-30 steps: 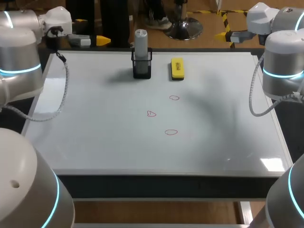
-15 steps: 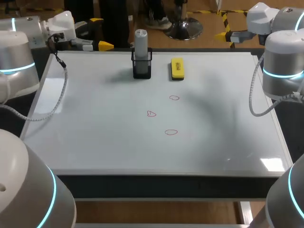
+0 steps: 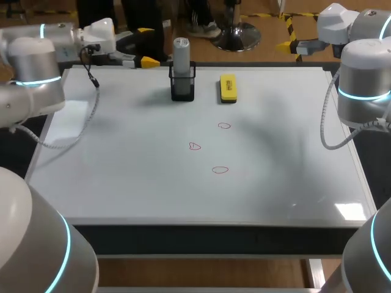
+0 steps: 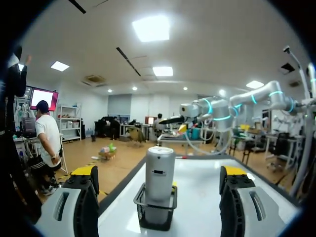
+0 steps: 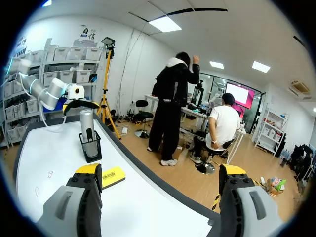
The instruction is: Pick up the inspection probe, press it on each red-marked spot on the whiteboard one by one, put down the probe, pick up the eraser, and wipe off all the red marks.
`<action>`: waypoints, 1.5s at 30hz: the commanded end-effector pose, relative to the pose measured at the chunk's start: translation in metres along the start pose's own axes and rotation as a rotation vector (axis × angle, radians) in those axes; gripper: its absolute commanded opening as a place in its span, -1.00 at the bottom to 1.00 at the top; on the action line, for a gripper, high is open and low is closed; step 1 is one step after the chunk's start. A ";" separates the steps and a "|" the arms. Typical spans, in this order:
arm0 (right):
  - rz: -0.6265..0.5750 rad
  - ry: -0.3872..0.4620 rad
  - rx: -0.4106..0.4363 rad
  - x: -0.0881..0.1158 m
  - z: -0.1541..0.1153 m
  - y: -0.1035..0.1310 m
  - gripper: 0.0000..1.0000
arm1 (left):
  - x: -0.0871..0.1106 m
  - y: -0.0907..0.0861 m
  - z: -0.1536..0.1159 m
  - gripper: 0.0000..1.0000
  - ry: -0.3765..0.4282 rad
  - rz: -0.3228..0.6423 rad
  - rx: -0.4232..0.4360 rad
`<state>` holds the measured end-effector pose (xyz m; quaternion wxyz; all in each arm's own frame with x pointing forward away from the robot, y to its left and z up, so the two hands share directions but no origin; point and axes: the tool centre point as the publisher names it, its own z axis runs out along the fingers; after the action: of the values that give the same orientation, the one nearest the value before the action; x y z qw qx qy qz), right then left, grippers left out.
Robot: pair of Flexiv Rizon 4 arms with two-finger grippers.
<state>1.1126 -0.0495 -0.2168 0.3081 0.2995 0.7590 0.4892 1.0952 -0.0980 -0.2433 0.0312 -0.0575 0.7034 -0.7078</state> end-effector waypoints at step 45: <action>0.000 0.001 0.000 0.000 0.000 0.000 1.00 | 0.004 0.023 0.080 1.00 0.008 -0.034 0.006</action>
<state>1.1126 -0.0496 -0.2168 0.3081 0.2995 0.7590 0.4891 1.0982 -0.1779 -0.2641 0.0187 -0.0685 0.7009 -0.7097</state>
